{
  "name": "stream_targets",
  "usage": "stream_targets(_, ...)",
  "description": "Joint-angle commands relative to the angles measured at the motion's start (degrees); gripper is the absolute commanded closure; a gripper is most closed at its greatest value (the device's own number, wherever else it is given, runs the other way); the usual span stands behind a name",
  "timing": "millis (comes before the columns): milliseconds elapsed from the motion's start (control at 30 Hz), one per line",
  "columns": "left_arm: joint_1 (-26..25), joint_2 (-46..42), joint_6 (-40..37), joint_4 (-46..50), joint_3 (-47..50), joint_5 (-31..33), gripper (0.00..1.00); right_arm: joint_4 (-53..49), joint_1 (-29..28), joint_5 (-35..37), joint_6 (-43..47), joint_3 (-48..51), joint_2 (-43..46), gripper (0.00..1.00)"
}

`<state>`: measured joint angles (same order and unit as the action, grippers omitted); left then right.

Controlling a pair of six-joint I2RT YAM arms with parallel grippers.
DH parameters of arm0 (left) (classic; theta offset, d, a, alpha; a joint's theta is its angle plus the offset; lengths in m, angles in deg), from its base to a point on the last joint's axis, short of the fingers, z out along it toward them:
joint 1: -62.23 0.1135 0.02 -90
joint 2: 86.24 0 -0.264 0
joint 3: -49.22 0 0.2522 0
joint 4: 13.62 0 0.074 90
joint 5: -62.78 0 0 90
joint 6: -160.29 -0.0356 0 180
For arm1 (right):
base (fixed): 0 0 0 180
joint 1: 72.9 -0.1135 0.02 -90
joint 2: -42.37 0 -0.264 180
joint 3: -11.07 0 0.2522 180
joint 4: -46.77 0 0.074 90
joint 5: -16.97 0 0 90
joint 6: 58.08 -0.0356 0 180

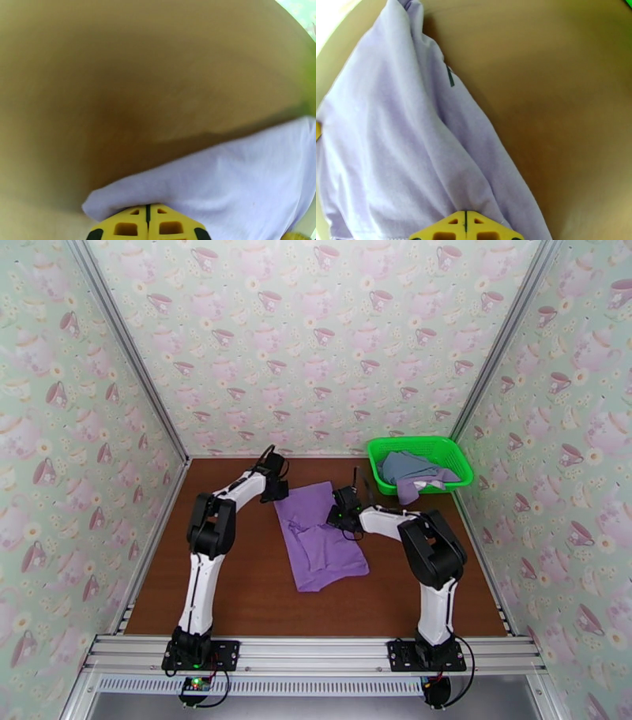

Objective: Fold and stack the mixed laundry pile

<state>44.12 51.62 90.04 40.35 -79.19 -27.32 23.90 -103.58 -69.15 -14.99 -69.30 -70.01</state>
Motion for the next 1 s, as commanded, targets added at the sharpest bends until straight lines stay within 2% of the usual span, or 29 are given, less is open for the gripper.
stream_targets(0, -0.03, 4.24, -5.03, 5.53, -6.48, -1.23, 1.0, -5.03, -1.13, 1.56, -9.74, 4.6, -2.37, 1.0)
stream_targets(133, 0.0, 6.38, -6.03, 5.68, -10.3, -2.13, 1.0, -5.9, -1.14, 5.42, -12.24, 5.6, -1.09, 1.0)
stream_targets(233, -0.05, 7.54, -6.56, 5.58, -13.11, -2.72, 1.0, -4.21, -1.4, 4.53, -11.63, 5.46, -0.2, 1.0)
stream_targets(367, -0.36, 5.01, -6.82, 3.54, -13.44, -2.5, 1.0, -3.74, -1.39, 1.53, -2.61, 1.43, 2.14, 1.0)
stream_targets(433, -0.76, 0.09, -7.53, 0.34, -9.94, -1.6, 0.98, -6.67, -1.39, 3.31, 4.64, -1.11, 5.63, 0.94)
stream_targets(567, -2.01, -18.05, -12.09, -12.99, 5.32, 0.75, 0.76, -13.64, -1.31, 6.39, 25.27, -4.52, 16.89, 0.81)
stream_targets(633, -2.85, -28.99, -16.2, -21.96, 15.41, 1.23, 0.6, -16.7, -1.29, 5.61, 36.51, -4.82, 22.11, 0.77)
stream_targets(667, -3.43, -34.97, -18.71, -27.26, 21.43, 0.9, 0.48, -18.26, -1.31, 5.21, 42.37, -4.61, 24.67, 0.74)
stream_targets(767, -5.0, -49.72, -26.16, -40.15, 36.92, -4.69, 0.01, -22.86, -1.27, 4.3, 55.47, -3.08, 30.82, 0.66)
stream_targets(800, -5.65, -53.86, -28.84, -43.67, 41.89, -6.83, 0.0, -23.51, -1.32, 3.38, 58.54, -2.15, 32.84, 0.65)
stream_targets(867, -7.57, -60.16, -32.04, -48.12, 49.94, -6.17, 0.0, -24.08, -1.3, 0.4, 64.77, -0.12, 35.19, 0.64)
stream_targets(967, -11.05, -67.53, -42.69, -44.48, 58.58, -9.5, 0.0, -26.5, -1.32, -3.24, 77.97, 3.73, 37.05, 0.59)
